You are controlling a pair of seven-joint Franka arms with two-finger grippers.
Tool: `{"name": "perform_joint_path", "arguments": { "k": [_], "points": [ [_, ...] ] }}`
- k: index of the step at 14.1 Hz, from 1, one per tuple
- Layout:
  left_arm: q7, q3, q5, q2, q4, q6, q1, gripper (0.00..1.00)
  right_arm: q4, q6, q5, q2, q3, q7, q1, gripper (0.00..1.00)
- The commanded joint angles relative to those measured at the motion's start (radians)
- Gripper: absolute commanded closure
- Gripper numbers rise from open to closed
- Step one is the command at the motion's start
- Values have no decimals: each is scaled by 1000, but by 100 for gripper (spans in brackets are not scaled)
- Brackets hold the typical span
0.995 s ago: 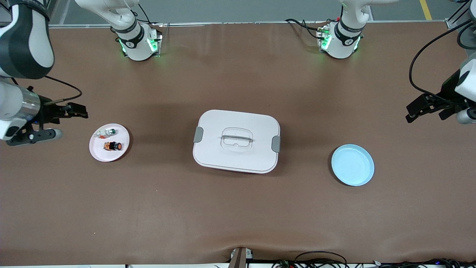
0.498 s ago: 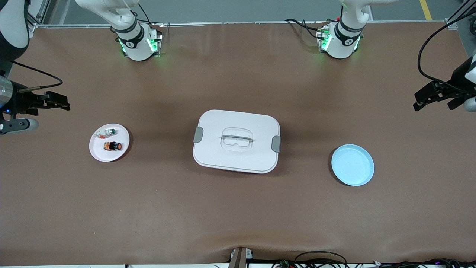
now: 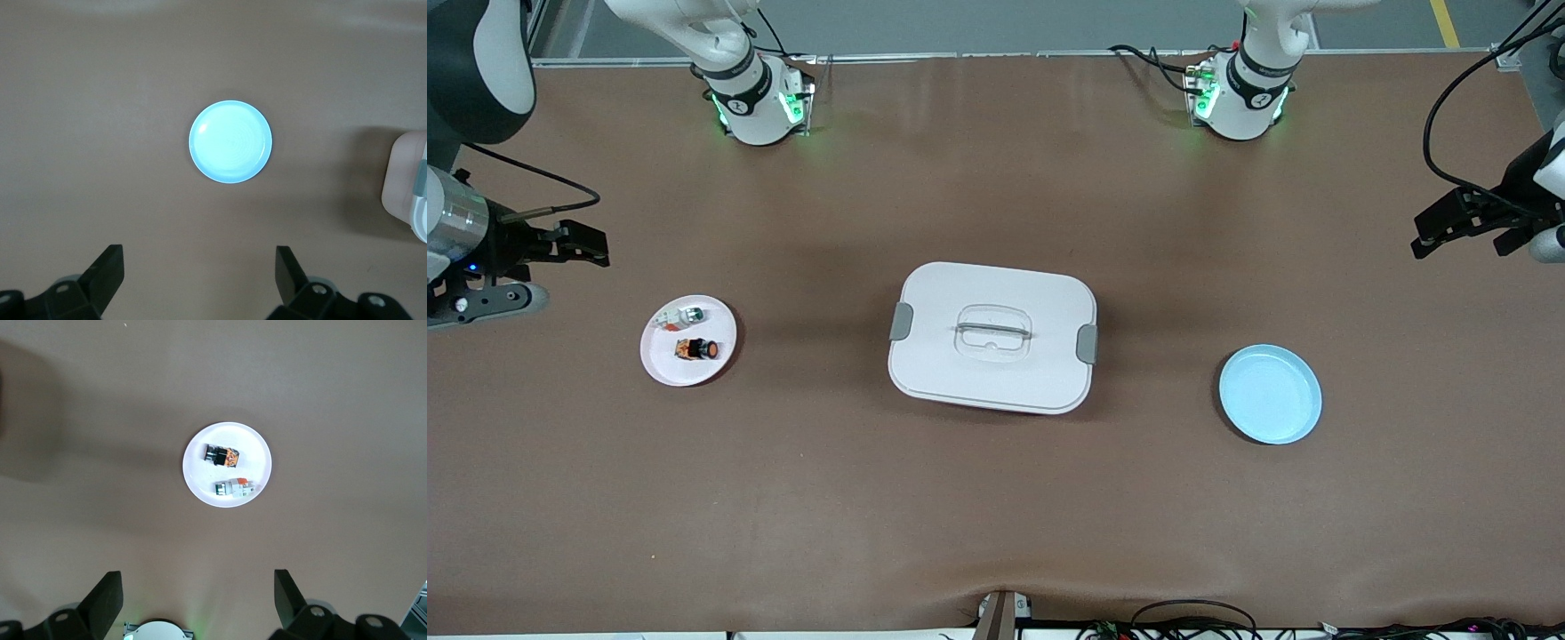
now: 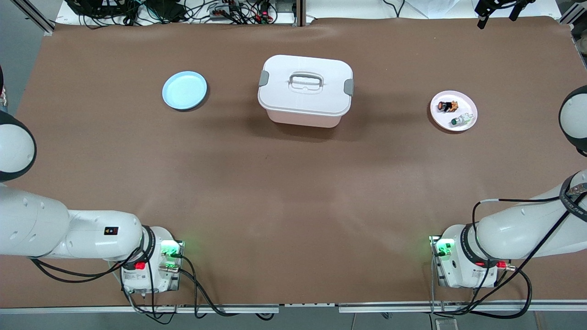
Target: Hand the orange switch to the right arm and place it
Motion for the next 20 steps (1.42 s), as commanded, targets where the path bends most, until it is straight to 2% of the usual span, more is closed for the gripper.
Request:
{"name": "perform_joint_path", "arguments": {
  "k": [1,4,6,8,13,20],
  "points": [
    [16,-1,-3,5,26,-27,-4,0,40,-50,-20,10,-3,19,-19,0],
    [16,-1,-2,5,28,-28,-6,0,57,-41,18,12,0,23,-50,0],
    [16,-1,-2,4,28,-28,-6,0,56,-37,28,12,2,93,-50,0],
    [16,-9,0,4,28,-30,-6,0,51,-35,106,9,0,186,-85,0],
    [16,-21,1,4,28,-30,-6,0,57,-41,89,7,3,195,-82,0],
    [16,-26,1,2,29,-31,-4,0,59,-72,112,4,5,194,-101,0]
  ]
}}
